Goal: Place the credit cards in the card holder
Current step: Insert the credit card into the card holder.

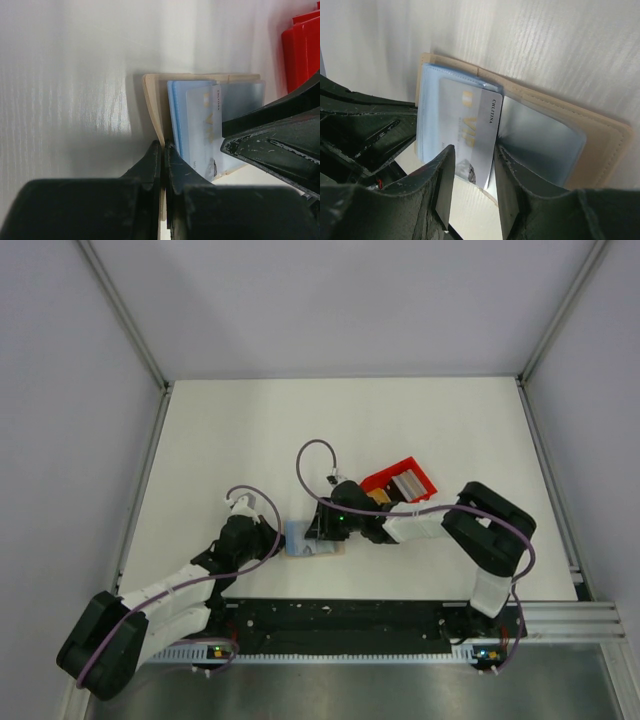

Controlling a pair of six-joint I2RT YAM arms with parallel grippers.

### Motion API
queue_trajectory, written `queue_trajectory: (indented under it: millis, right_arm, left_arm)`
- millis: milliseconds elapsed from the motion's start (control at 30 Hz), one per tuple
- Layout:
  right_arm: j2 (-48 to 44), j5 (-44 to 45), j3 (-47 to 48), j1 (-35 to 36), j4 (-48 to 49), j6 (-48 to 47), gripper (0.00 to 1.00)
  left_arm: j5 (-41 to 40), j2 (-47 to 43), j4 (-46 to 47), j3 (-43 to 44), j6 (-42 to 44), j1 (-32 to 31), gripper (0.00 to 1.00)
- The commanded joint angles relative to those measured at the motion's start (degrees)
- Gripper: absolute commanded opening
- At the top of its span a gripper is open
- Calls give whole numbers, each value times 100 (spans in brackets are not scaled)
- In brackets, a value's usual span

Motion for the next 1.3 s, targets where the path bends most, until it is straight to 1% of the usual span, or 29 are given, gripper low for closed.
queue_trajectory:
  millis: [0,267,433,500,533,600,667,700,767,833,900,967,1133,1267]
  right_arm:
    - [174,-277,340,144,98,-195,36]
    - [227,-533,411,179,432,-72,33]
    - [147,-621,297,179,836,-72,31]
    - [156,-752,201,179,1160,24,25]
    - [165,-822,122,179,1380,129,24]
    - [200,-893,103,179,1514,226,22]
    - [270,-902,173,171,1356,227,17]
    - [279,-893,191,170,1295,227,15]
    - [279,-867,209,170,1137,244,8]
    - [253,-841,218,170,1030,192,6]
    - [148,-745,148,170,969,174,6]
    - [-1,-543,121,170,698,113,8]
    - [-484,99,103,118,-58,-256,24]
    - [-1011,547,130,48,-691,-634,26]
  left_arm:
    - [73,1,131,-57,116,-17,0]
    - [64,10,149,-57,116,-17,0]
    - [73,1,140,-66,125,-17,0]
    - [73,1,131,-66,125,-8,0]
    - [73,1,131,-57,125,-17,0]
    - [81,1,131,-57,116,-17,0]
    - [73,1,131,-57,125,-8,0]
    - [73,1,131,-48,116,-17,0]
    - [81,-8,131,-57,125,-17,0]
    - [73,-16,105,-48,116,-8,0]
    - [64,-25,96,-48,116,-17,0]
    - [46,-43,70,-40,125,-17,0]
    - [20,-157,-18,-22,125,-17,0]
    - [46,-289,-167,66,151,-8,0]
